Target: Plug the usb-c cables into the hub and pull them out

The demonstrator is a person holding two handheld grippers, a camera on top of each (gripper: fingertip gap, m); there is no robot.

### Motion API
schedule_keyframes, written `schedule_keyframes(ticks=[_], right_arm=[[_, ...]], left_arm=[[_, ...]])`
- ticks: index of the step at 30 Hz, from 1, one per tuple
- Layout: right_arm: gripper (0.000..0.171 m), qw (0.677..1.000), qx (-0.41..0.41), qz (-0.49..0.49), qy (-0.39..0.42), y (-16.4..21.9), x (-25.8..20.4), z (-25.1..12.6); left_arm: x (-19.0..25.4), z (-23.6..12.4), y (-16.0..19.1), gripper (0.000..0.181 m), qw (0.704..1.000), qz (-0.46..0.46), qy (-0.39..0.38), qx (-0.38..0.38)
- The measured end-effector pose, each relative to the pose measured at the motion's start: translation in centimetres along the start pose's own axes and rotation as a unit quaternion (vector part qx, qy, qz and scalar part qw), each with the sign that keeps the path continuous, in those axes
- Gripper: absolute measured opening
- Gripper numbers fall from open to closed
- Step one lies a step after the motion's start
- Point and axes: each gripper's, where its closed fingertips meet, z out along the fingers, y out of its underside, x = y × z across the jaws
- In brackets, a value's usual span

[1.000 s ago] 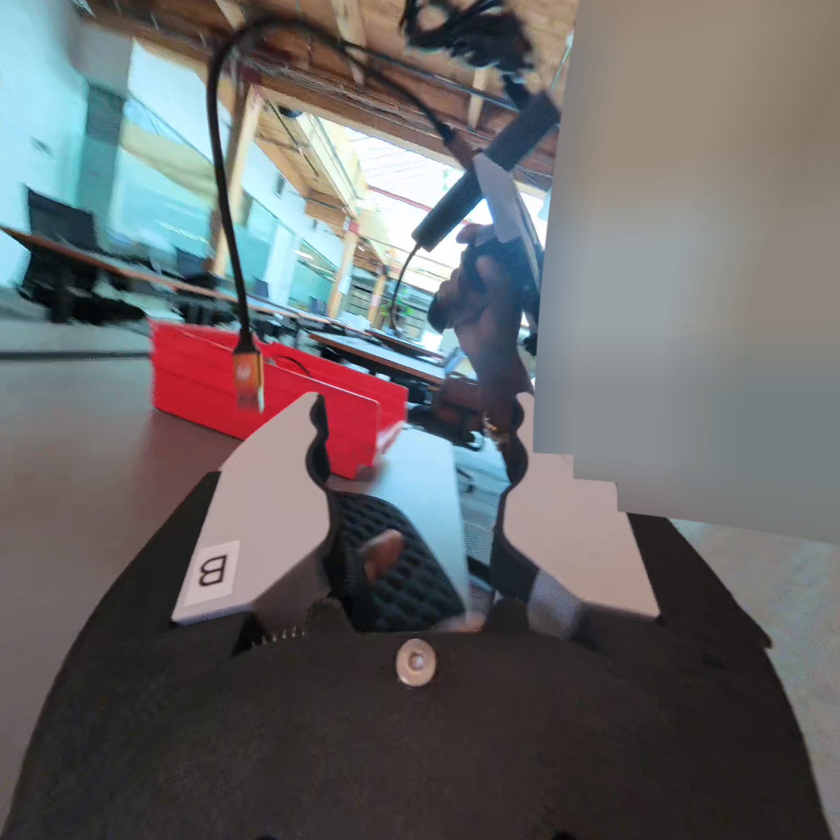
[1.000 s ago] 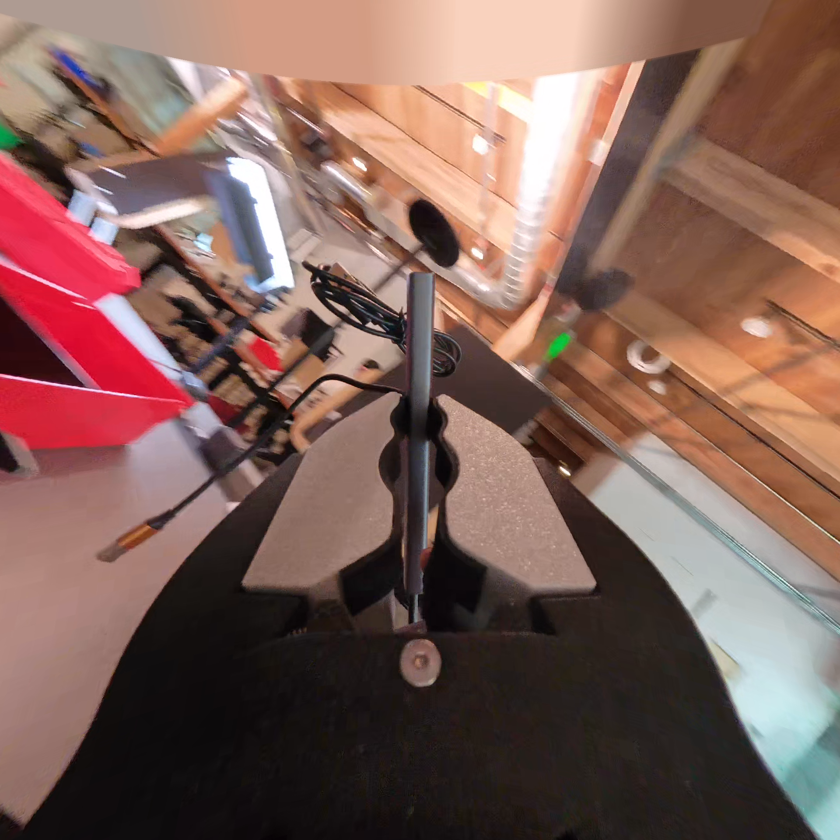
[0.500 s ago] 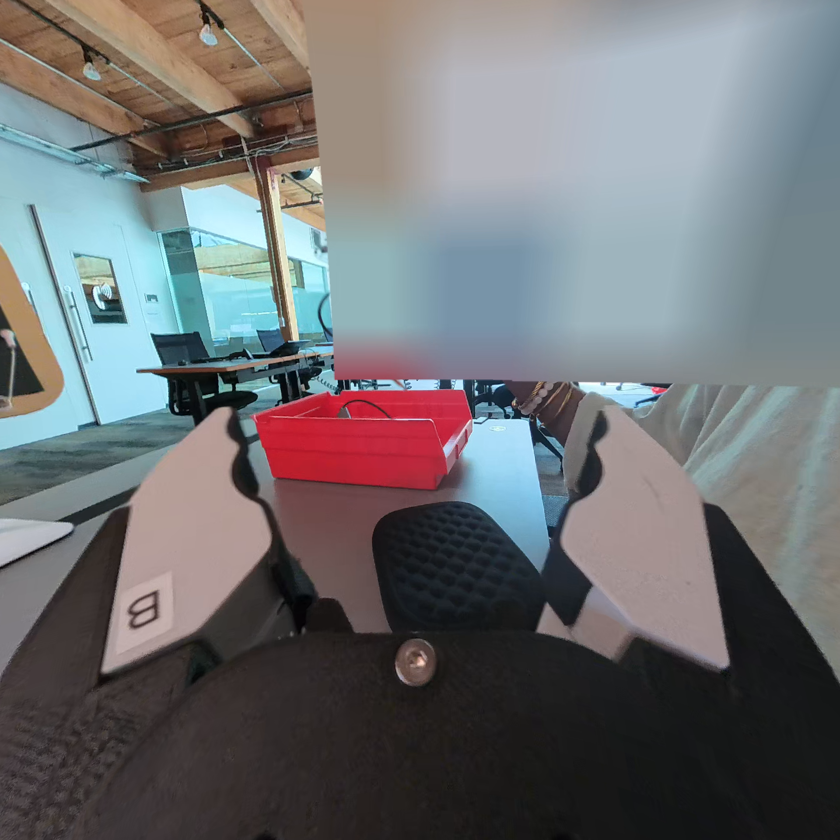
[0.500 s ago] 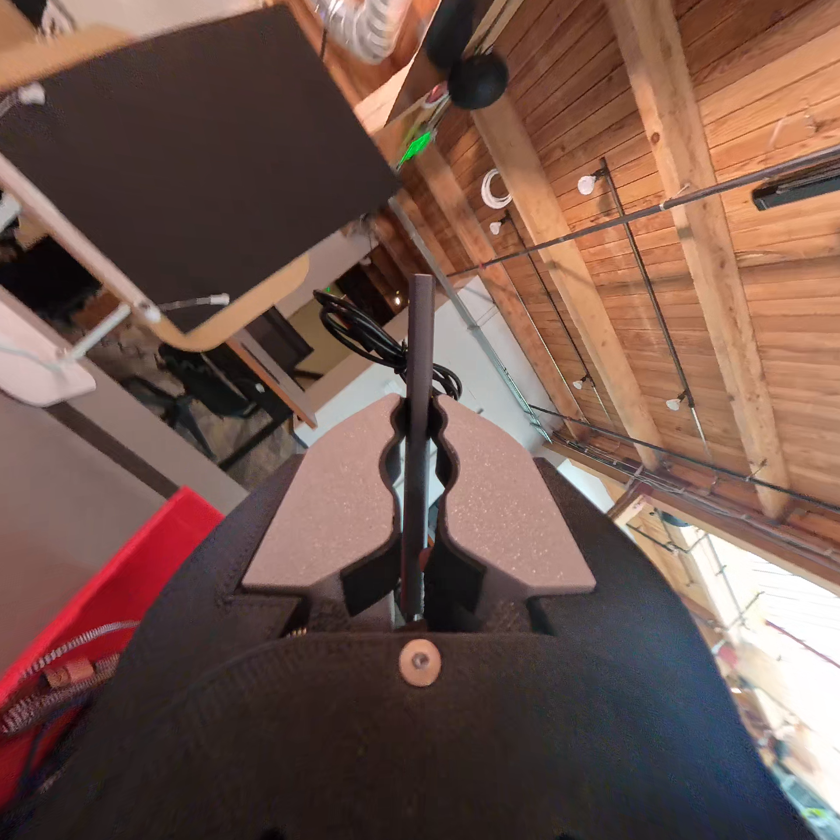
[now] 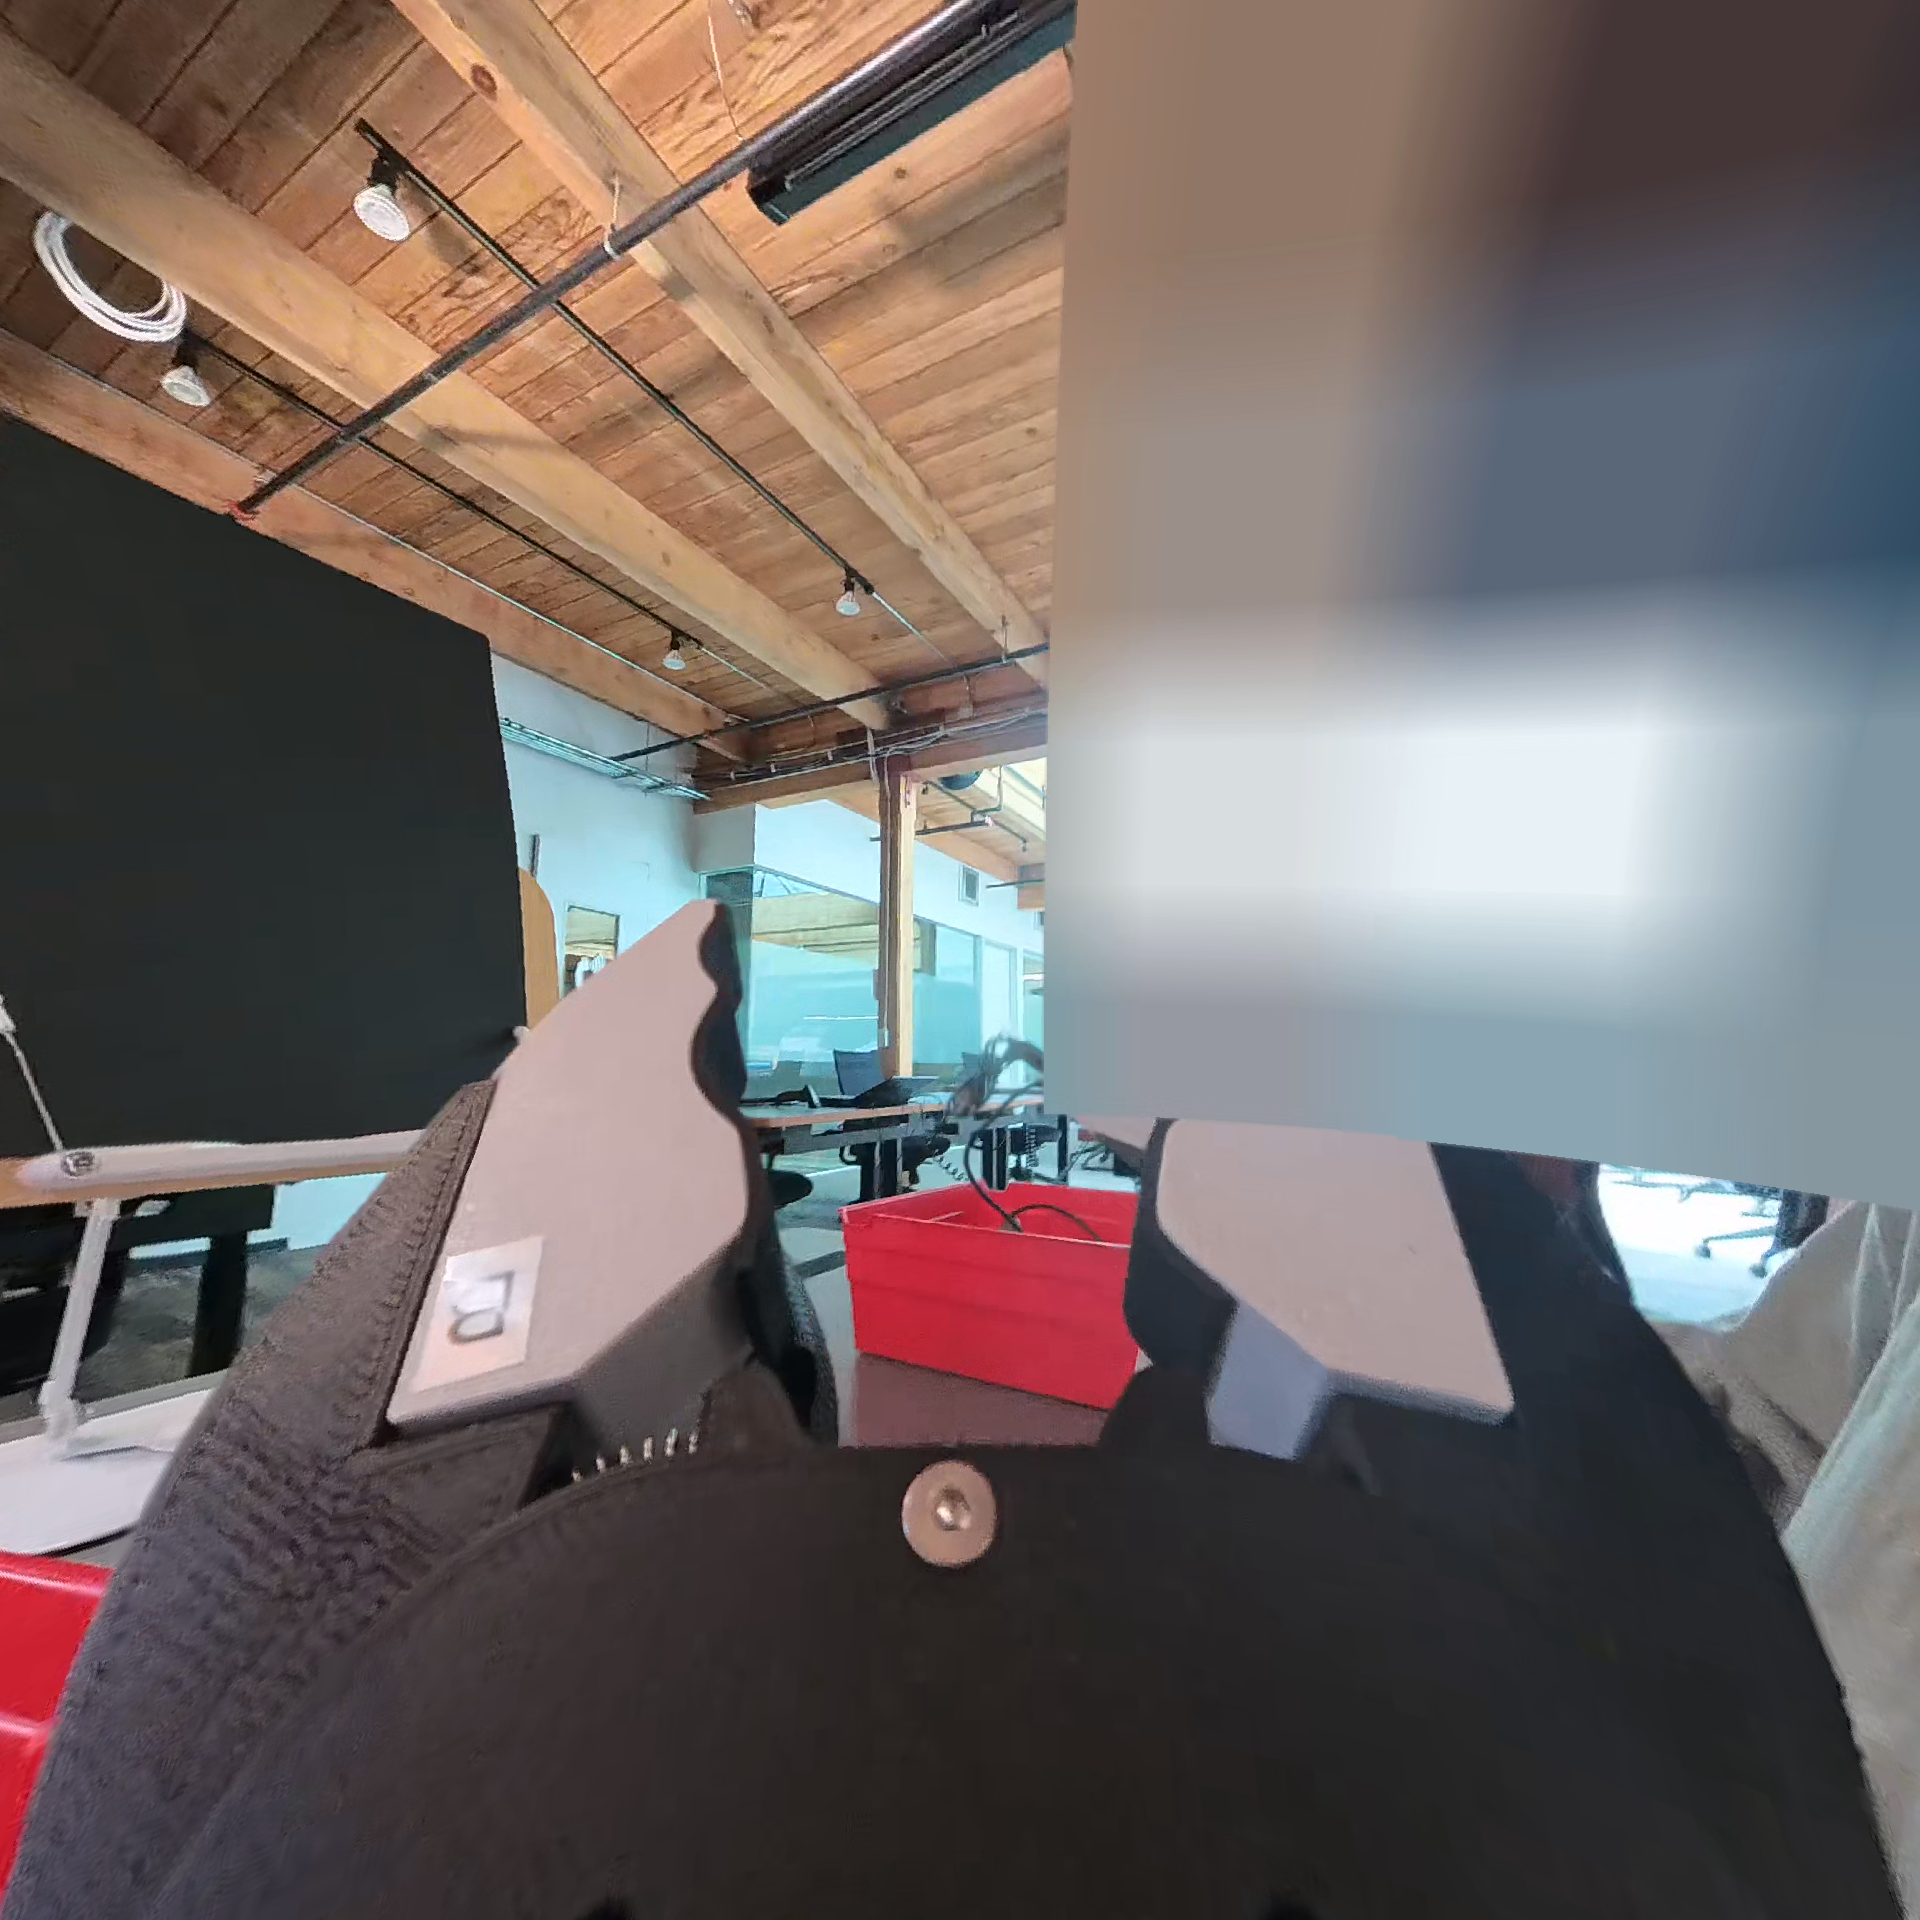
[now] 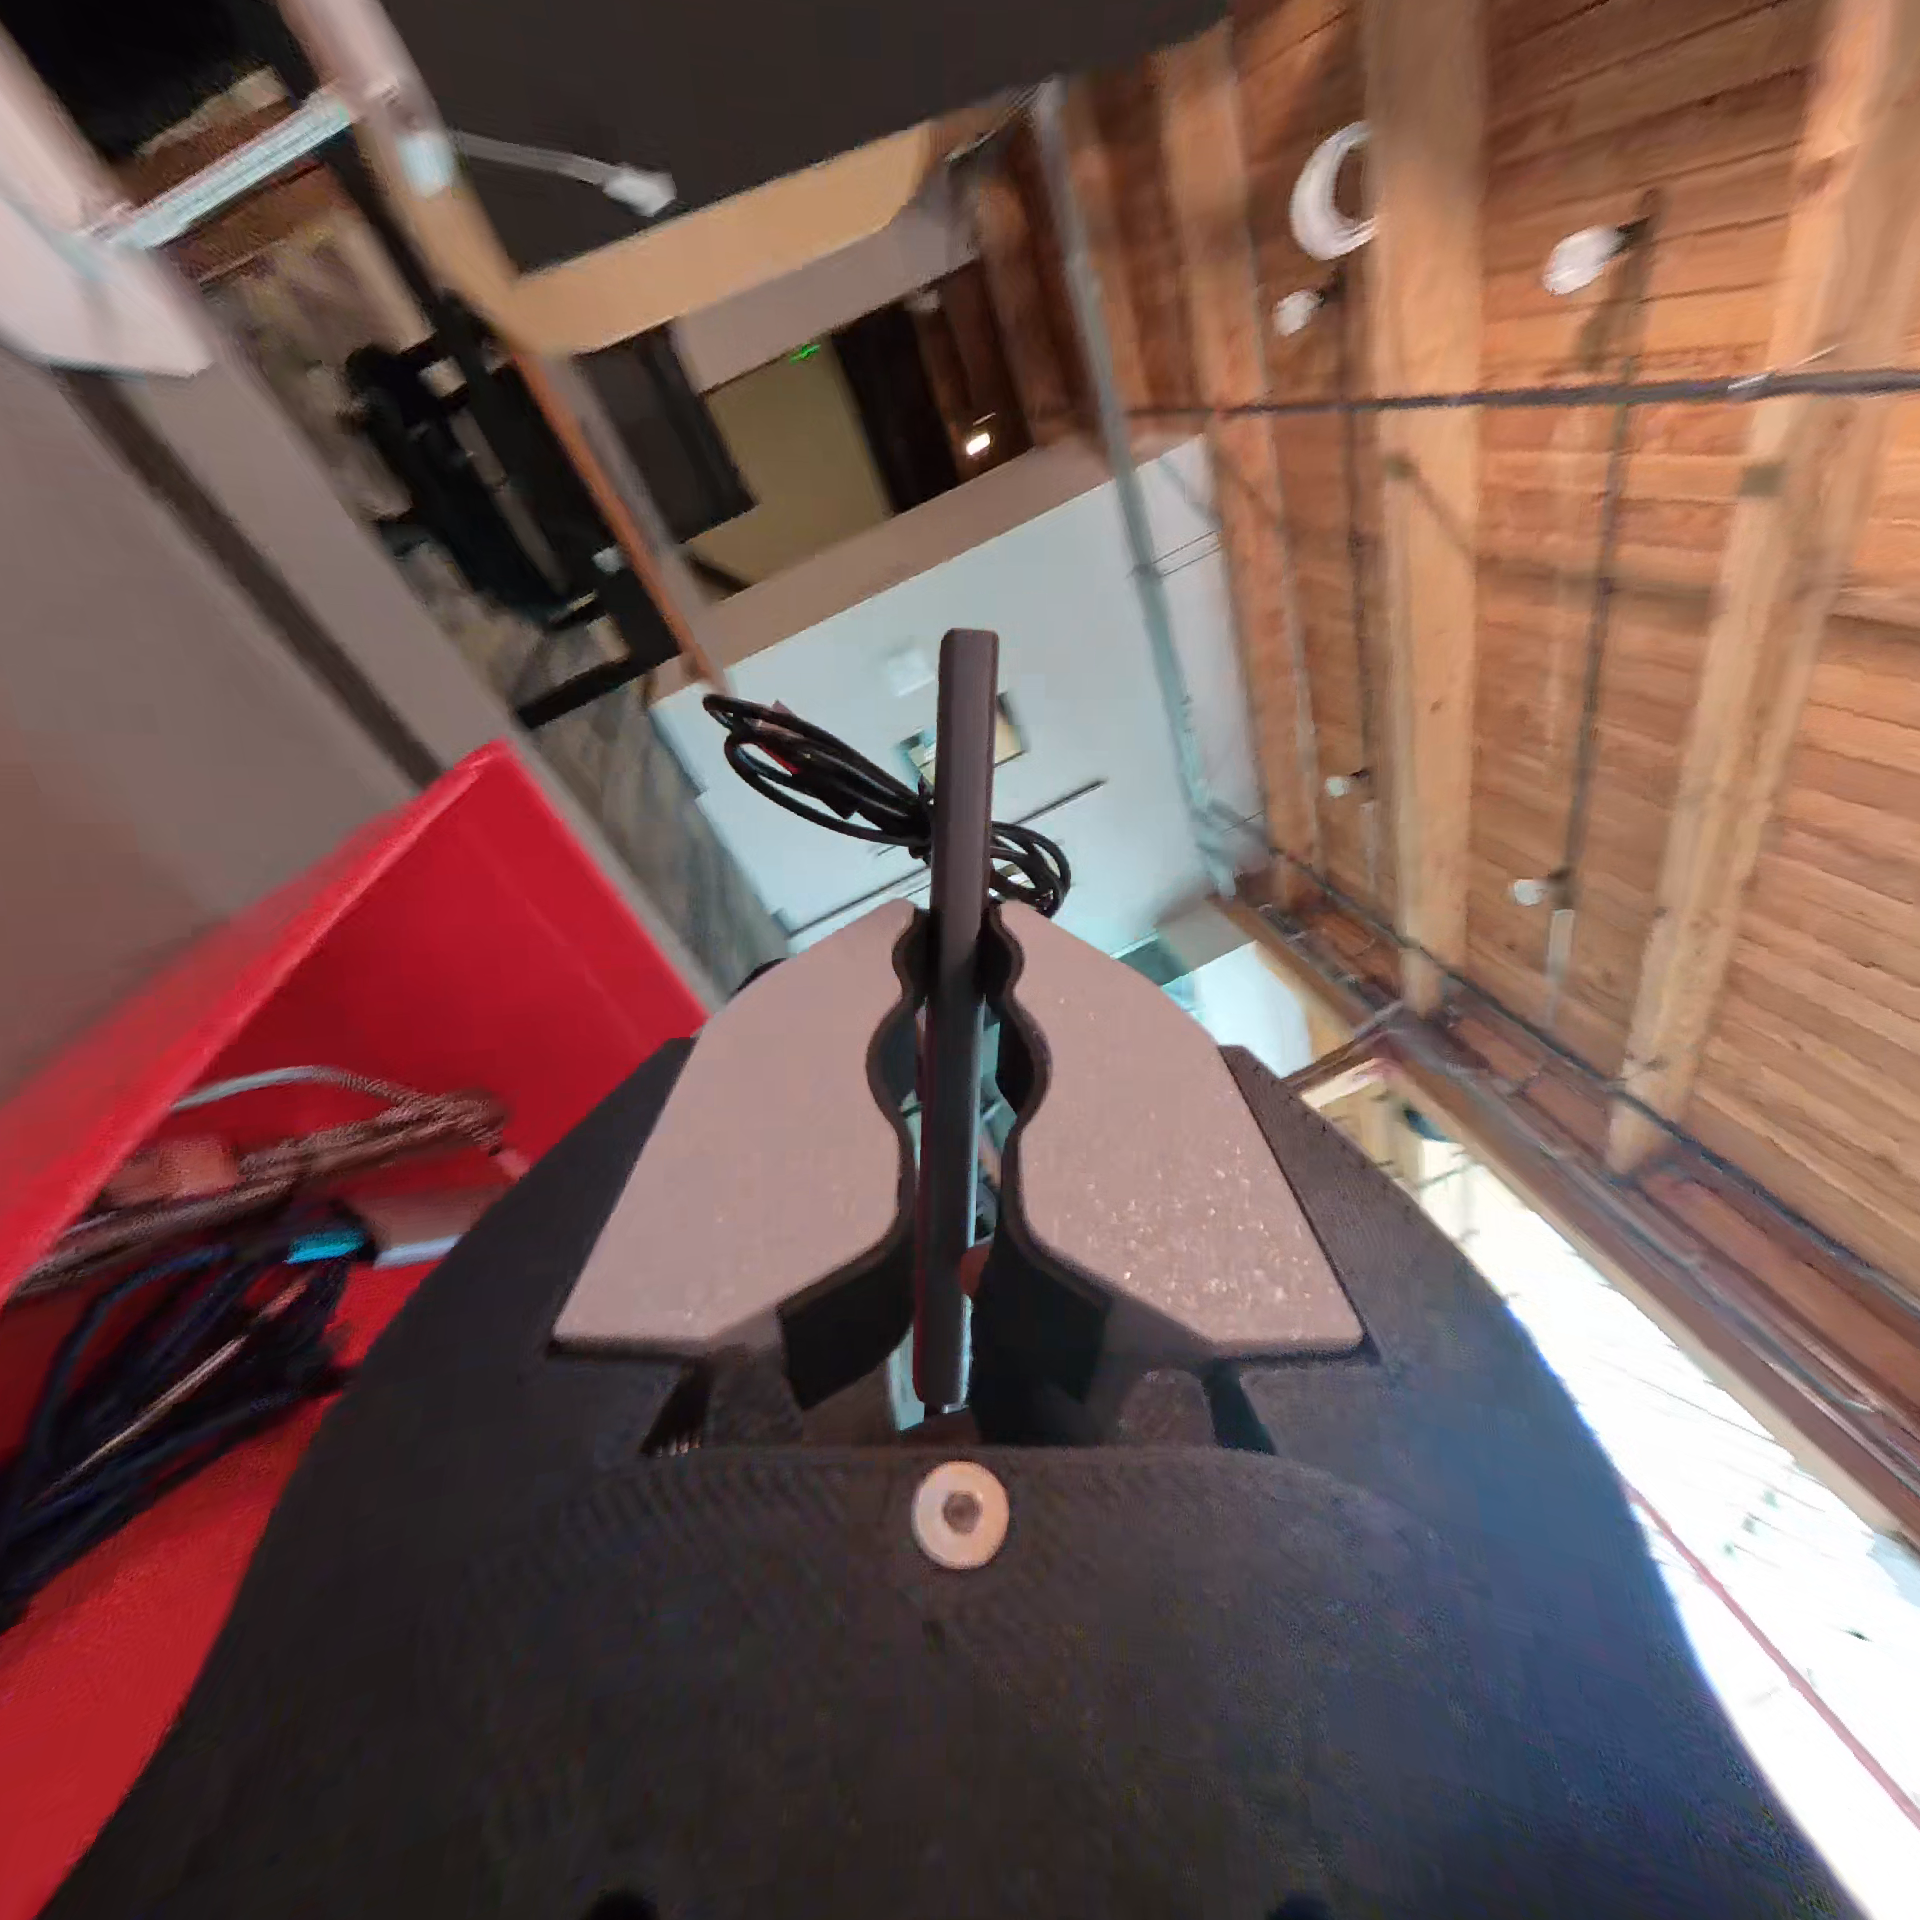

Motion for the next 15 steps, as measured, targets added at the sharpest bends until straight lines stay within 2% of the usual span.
schedule_keyframes(ticks=[1,4,6,9,11,13,15], right_arm=[[0.008,0.999,-0.019,0.006,-0.037,0.7,-1.6,0.5],[0.012,0.974,-0.098,0.067,-0.194,3.3,-7.8,0.9],[0.031,0.935,-0.148,0.164,-0.277,4.5,-10.8,0.5],[0.044,0.88,-0.124,0.358,-0.286,3.4,-9.5,0.7],[0.072,0.822,-0.091,0.484,-0.285,1.9,-7.0,0.4],[0.087,0.782,-0.06,0.556,-0.274,0.7,-4.4,-0.5],[0.091,0.775,-0.053,0.569,-0.272,-0.2,-3.0,-2.3]], left_arm=[[-0.1,0.0,-0.1,0.08,1.0,0.008,-0.003,-0.002],[-0.5,-0.1,-0.4,0.083,1.0,0.014,-0.012,-0.005],[-0.9,-0.2,-0.1,0.086,0.999,0.014,-0.019,-0.03],[-2.1,-0.4,1.0,0.093,0.994,0.034,-0.051,-0.093],[-3.0,-0.8,1.8,0.099,0.986,0.055,-0.069,-0.141],[-3.7,-1.4,2.3,0.105,0.978,0.066,-0.081,-0.182],[-4.5,-2.0,2.5,0.108,0.97,0.073,-0.099,-0.208]])
